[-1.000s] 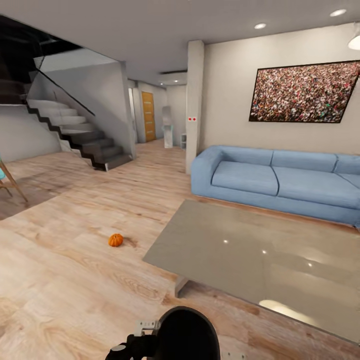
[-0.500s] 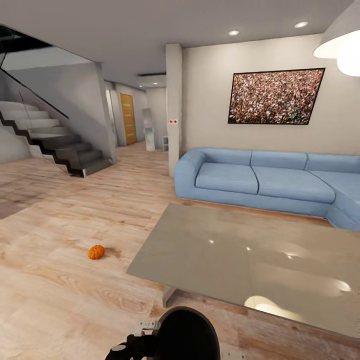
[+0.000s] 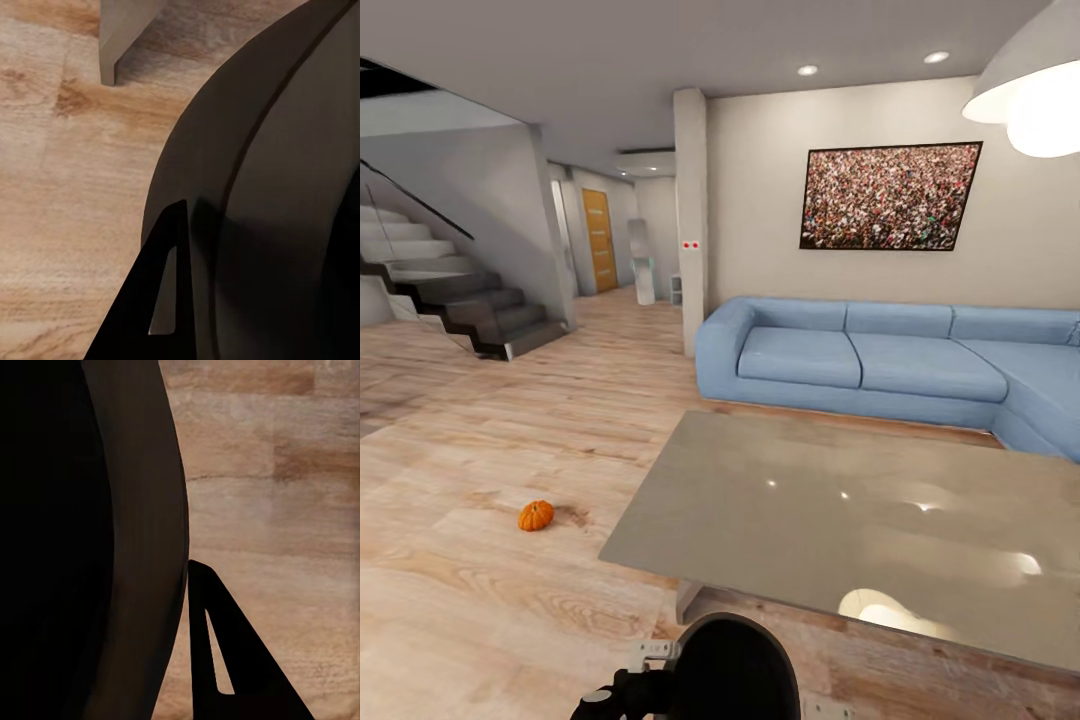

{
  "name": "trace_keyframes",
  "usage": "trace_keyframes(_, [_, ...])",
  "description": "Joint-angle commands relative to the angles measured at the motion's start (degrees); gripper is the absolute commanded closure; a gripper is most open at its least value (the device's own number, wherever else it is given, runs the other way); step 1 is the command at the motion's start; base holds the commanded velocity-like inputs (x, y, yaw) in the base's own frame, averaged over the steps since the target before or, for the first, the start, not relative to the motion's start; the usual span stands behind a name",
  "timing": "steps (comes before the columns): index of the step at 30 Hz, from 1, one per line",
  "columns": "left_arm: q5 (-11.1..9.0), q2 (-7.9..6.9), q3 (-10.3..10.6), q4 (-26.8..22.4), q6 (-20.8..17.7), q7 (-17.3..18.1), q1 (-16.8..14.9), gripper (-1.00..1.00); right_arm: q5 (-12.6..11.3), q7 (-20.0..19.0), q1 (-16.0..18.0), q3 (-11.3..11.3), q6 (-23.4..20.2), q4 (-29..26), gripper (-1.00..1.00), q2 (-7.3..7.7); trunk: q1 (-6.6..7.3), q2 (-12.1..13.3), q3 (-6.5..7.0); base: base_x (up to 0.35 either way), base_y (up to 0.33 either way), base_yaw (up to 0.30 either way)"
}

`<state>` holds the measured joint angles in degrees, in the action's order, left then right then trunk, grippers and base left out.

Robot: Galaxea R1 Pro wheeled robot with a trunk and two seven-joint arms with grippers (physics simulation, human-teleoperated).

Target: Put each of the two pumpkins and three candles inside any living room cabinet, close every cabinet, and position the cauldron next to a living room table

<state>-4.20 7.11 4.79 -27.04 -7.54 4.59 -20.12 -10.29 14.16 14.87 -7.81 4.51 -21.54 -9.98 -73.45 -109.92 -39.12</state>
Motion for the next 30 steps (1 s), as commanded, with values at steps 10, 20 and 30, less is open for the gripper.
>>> trace_keyframes(10, [-0.02, -0.43, -0.48, -0.12, -0.37, 0.07, -0.01, 1.00, 0.01, -0.27, 0.07, -0.10, 0.58, -0.87, 1.00, 0.05, -2.19, -4.04, -1.85, 0.000, 0.000, 0.000])
trace_keyframes(20, [-0.02, -0.43, -0.48, -0.12, -0.37, 0.07, -0.02, 1.00, 0.01, -0.27, 0.07, -0.18, 0.48, -0.87, 1.00, 0.05, -4.38, -8.05, -3.64, 0.000, 0.000, 0.000])
trace_keyframes(30, [-0.02, -0.43, -0.48, -0.12, -0.37, 0.07, -0.01, 1.00, 0.01, -0.27, 0.07, -0.11, 0.50, -0.87, 1.00, 0.05, -6.58, -12.06, -5.07, 0.000, 0.000, -0.110])
